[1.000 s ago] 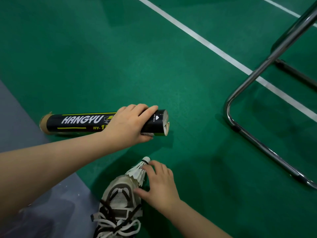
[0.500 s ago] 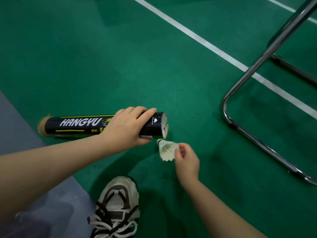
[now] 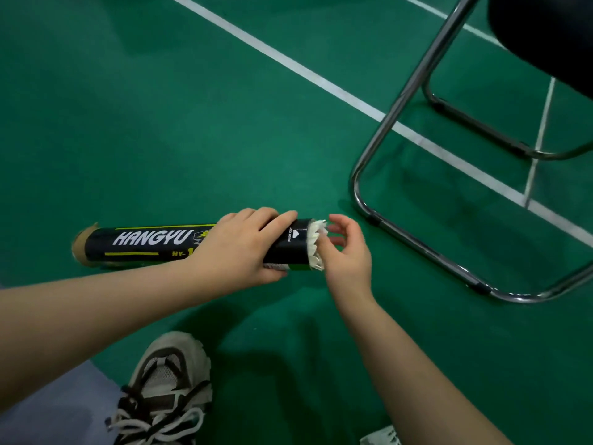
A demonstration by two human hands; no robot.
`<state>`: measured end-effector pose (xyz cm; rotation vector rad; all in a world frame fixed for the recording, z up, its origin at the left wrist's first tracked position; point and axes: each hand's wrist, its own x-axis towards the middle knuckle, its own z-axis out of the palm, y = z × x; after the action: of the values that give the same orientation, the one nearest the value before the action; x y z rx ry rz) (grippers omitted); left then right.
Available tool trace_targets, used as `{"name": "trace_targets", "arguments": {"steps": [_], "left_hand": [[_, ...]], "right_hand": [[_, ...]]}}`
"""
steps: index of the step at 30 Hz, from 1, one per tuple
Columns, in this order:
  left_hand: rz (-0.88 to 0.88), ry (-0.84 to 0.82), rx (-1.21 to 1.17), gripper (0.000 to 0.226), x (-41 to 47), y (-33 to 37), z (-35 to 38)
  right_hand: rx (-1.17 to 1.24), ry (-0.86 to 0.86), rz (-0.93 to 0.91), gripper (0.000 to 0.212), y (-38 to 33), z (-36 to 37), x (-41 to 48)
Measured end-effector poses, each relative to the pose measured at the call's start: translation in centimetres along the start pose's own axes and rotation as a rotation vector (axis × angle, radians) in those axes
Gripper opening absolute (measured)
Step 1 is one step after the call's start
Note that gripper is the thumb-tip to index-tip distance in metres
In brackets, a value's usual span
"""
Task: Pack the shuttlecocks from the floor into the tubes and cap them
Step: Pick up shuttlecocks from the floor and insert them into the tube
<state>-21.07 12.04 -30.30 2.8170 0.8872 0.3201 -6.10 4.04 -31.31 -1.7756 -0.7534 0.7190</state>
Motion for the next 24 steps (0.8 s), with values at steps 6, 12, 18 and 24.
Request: {"name": "trace_targets", "arguments": {"steps": [6, 12, 18, 24], "left_hand": [[0.026, 0.007, -0.039, 0.077, 1.2, 1.5, 0.1], [0.101, -0.045, -0.041, 0.078, 1.8, 3.3, 0.8], [0.243, -0.068, -0.015, 0.074, 2.9, 6.5, 1.6], [0.273, -0.048, -0.058, 0.074, 4.6, 9.3, 1.6]], "right_hand": [[-0.071, -0.159, -0.239, 0.014, -0.8, -3.2, -2.1], [-0.366, -0.692, -0.240, 0.065, -1.5, -6.5, -1.8], [-0.500, -0.894, 0.162, 0.047, -2.5, -8.1, -0.2], [-0.258, -0.852, 0.169, 0.025, -2.9, -11.0, -0.6]]}}
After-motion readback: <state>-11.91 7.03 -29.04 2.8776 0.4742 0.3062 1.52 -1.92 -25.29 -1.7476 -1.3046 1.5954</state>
